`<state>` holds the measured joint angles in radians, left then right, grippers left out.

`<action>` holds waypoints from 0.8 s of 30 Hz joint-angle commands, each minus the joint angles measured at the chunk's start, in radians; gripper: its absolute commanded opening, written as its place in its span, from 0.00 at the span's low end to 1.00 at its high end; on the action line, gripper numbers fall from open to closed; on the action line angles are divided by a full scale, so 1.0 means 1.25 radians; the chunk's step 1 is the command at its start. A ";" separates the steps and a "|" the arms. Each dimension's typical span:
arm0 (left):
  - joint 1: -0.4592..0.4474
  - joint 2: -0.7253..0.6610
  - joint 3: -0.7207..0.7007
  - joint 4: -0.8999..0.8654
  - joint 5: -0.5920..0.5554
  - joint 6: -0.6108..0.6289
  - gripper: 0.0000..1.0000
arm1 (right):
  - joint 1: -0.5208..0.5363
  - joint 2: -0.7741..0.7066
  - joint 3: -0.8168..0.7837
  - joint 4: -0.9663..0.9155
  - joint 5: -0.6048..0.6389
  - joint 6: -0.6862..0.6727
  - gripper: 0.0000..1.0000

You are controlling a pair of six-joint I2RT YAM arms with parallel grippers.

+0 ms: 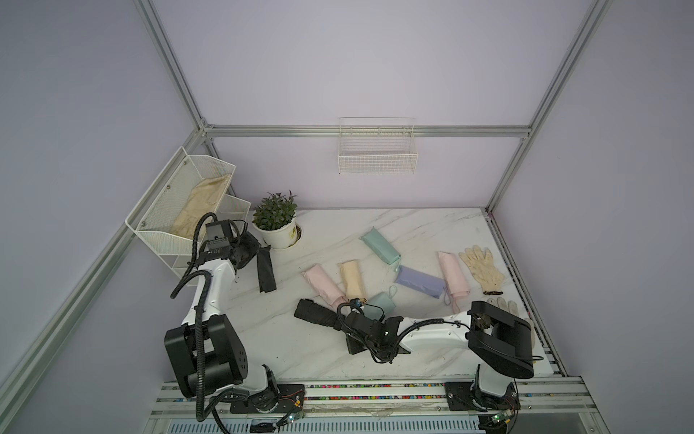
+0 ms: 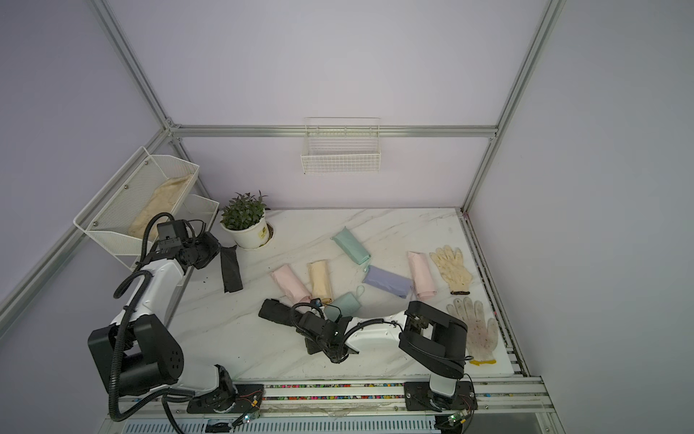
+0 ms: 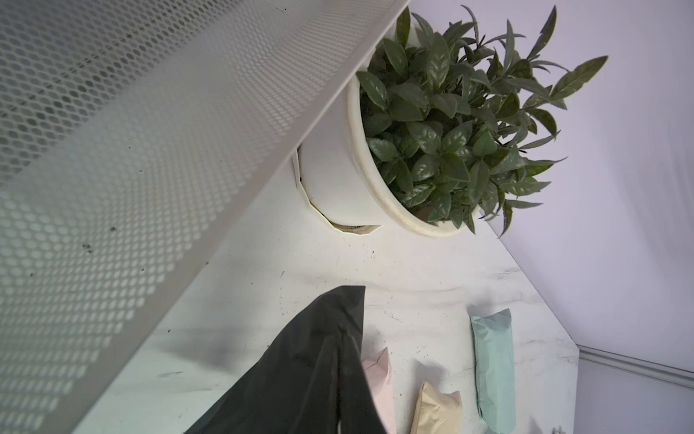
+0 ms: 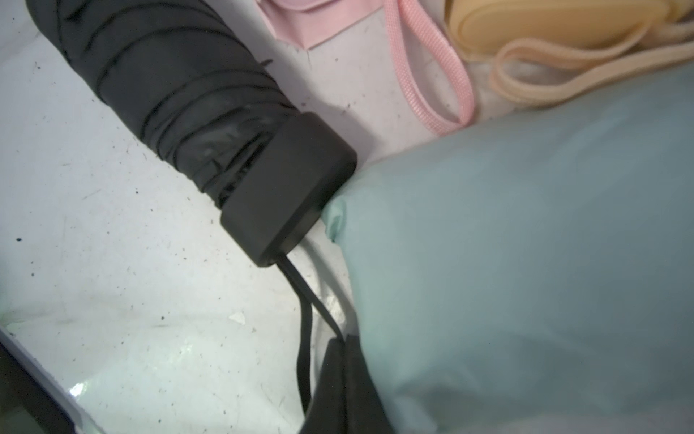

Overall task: Take umbrellas out of sleeves
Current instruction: Place the umbrella sleeve at the center of the board.

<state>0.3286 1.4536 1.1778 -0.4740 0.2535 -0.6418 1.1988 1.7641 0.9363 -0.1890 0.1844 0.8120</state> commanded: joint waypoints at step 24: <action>0.017 0.039 0.091 0.113 0.097 0.014 0.74 | 0.020 0.052 0.053 0.050 -0.117 -0.053 0.00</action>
<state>0.3202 1.5425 1.2385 -0.3672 0.3714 -0.6235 1.2137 1.7992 0.9695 -0.1463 0.0673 0.7609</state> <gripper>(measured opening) 0.742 0.041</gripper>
